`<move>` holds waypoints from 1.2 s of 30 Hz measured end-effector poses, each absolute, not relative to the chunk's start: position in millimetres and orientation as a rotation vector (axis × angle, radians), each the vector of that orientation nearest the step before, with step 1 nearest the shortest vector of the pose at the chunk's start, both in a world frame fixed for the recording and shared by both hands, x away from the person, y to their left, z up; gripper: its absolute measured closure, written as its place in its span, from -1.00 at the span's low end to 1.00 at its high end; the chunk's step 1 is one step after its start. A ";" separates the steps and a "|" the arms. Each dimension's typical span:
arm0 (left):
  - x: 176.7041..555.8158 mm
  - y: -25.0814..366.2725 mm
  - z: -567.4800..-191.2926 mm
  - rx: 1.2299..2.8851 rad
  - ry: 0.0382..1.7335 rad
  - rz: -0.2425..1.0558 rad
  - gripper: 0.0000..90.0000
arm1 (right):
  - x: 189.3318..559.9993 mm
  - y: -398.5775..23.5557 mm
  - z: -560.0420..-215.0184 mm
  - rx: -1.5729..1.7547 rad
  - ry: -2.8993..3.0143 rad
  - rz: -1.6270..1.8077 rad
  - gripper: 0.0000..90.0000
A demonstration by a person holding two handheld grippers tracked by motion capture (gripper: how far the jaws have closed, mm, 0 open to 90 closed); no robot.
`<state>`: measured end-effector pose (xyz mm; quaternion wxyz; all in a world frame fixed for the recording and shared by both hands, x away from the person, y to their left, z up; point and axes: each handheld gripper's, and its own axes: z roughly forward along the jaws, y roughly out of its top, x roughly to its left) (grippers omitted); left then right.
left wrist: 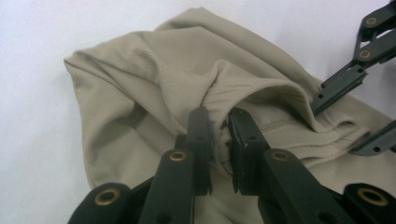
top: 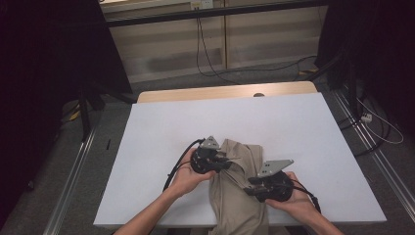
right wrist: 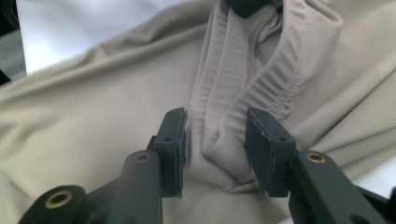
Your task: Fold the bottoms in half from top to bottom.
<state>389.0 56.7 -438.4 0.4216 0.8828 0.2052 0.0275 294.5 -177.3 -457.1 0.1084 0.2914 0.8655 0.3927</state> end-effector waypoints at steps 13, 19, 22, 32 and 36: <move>337.5 73.7 -433.3 2.209 0.515 0.055 0.77 | 260.4 -175.8 -459.5 0.710 2.533 1.010 0.30; 320.5 82.9 -429.2 2.189 0.523 0.058 0.77 | 249.1 -177.6 -452.3 0.715 2.508 1.064 0.71; 302.7 87.3 -423.0 2.179 0.508 0.051 0.76 | 240.3 -181.1 -447.4 0.698 2.521 1.110 0.78; 249.2 95.5 -434.8 2.265 0.438 0.024 0.65 | 199.4 -179.9 -447.8 0.649 2.584 1.117 0.68; 249.0 107.0 -429.1 2.218 0.441 0.025 0.35 | 200.3 -180.3 -450.5 0.697 2.608 1.144 0.23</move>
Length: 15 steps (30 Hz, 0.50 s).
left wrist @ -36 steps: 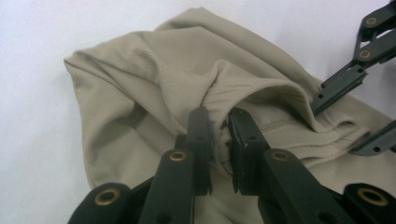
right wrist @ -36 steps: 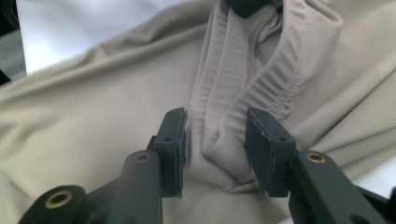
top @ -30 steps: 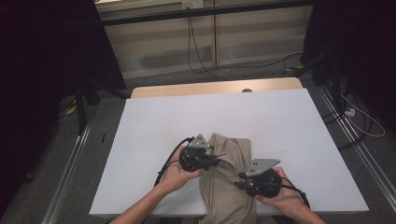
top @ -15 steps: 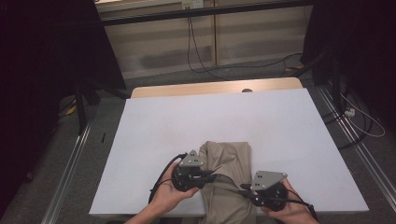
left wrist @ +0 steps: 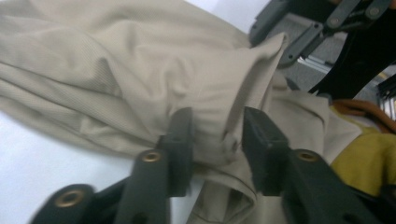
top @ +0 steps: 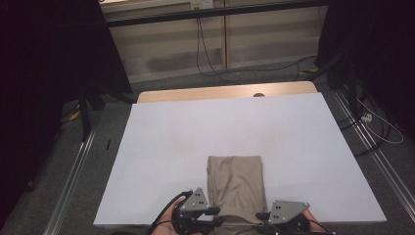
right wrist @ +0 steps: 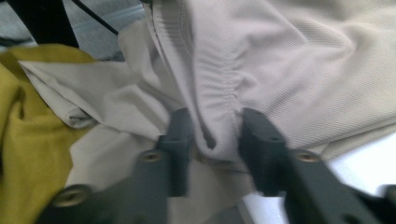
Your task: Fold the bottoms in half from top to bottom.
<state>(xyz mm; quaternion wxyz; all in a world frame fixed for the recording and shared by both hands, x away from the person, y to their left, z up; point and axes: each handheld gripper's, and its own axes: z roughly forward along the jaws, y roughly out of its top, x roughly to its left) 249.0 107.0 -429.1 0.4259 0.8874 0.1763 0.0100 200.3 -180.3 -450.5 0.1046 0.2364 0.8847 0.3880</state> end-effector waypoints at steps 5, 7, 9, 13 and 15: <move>269.3 109.0 -418.5 2.108 0.470 0.024 0.27 | 209.0 -182.7 -441.5 0.759 2.565 1.292 0.04; 280.2 103.5 -420.1 2.131 0.483 0.080 0.29 | 211.8 -181.1 -439.1 0.771 2.544 1.325 0.24; 286.8 95.1 -425.9 2.166 0.493 0.092 0.29 | 217.8 -179.8 -439.0 0.778 2.524 1.325 0.59; 283.1 85.2 -445.1 2.281 0.474 0.124 0.13 | 228.6 -178.4 -451.2 0.848 2.541 1.192 0.66; 277.2 85.7 -452.4 2.351 0.436 0.182 0.04 | 227.4 -178.0 -458.8 0.870 2.574 1.164 0.60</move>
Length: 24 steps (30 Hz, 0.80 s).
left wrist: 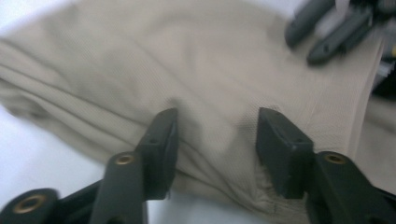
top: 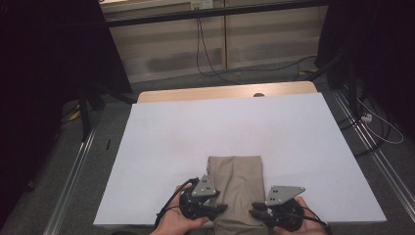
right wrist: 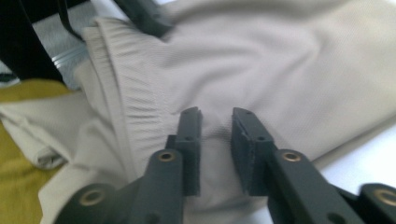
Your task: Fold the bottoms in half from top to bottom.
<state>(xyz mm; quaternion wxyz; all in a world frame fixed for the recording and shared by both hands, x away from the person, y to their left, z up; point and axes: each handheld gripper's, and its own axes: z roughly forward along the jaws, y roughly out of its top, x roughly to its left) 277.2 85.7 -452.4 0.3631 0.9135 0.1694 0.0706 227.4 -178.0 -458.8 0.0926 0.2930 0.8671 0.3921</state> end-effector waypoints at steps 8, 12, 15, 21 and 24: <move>287.1 96.6 -447.3 2.271 0.530 0.159 -0.34 | 233.3 -186.4 -450.7 0.929 2.521 1.233 0.10; 314.8 102.7 -435.4 2.194 0.587 0.237 -0.49 | 252.7 -197.8 -439.6 0.983 2.438 1.269 -0.03; 350.1 101.7 -431.7 2.125 0.678 0.247 -0.61 | 276.8 -205.3 -431.6 1.017 2.370 1.278 -0.14; 403.4 87.9 -434.1 2.144 0.755 0.274 -0.57 | 337.3 -212.0 -427.0 1.079 2.328 1.213 -0.21; 414.5 86.4 -439.9 2.139 0.770 0.286 -0.55 | 361.7 -209.7 -435.9 1.122 2.332 1.237 -0.18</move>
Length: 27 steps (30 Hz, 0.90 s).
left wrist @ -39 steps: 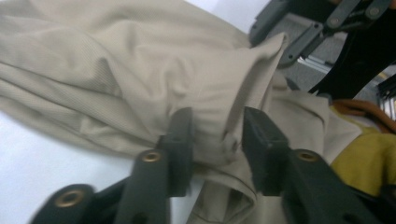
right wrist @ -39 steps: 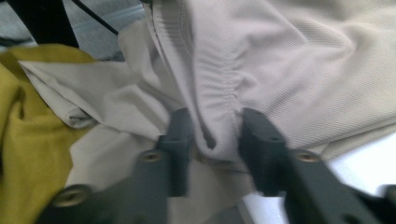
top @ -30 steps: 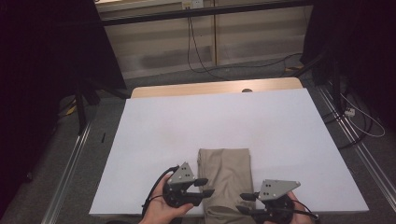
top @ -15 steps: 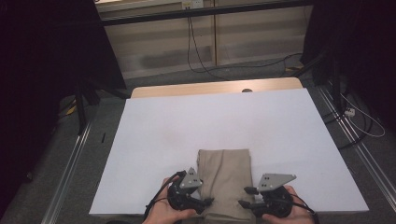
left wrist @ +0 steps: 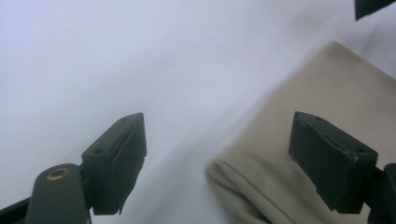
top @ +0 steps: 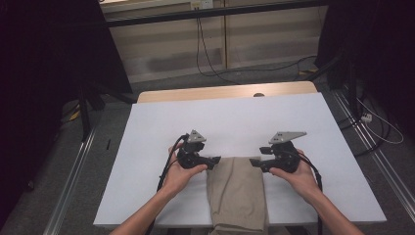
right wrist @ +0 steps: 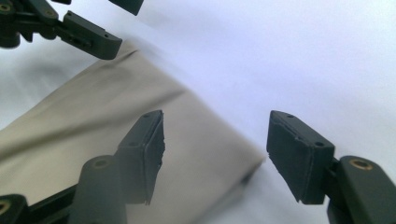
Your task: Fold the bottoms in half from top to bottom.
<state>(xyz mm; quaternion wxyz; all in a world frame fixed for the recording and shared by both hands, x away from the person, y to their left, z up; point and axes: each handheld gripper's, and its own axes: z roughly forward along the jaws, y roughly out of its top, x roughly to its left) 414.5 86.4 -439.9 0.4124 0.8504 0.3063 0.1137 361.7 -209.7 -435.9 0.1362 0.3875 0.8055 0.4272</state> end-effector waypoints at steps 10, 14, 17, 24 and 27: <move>415.0 86.0 -459.0 2.226 0.774 0.180 -0.43 | 375.6 -202.3 -464.4 1.123 2.423 1.153 -0.33; 409.5 87.6 -458.3 2.239 0.762 0.178 -0.34 | 366.0 -195.8 -462.7 1.032 2.496 1.113 -0.17; 403.8 88.1 -457.5 2.255 0.740 0.166 -0.26 | 359.9 -194.8 -460.2 0.998 2.532 1.099 0.16; 397.6 90.8 -456.6 2.247 0.719 0.107 0.19 | 353.7 -197.1 -460.3 1.033 2.538 1.131 0.54; 396.0 91.5 -457.0 2.245 0.697 0.049 0.47 | 348.9 -197.8 -461.4 1.056 2.541 1.159 0.67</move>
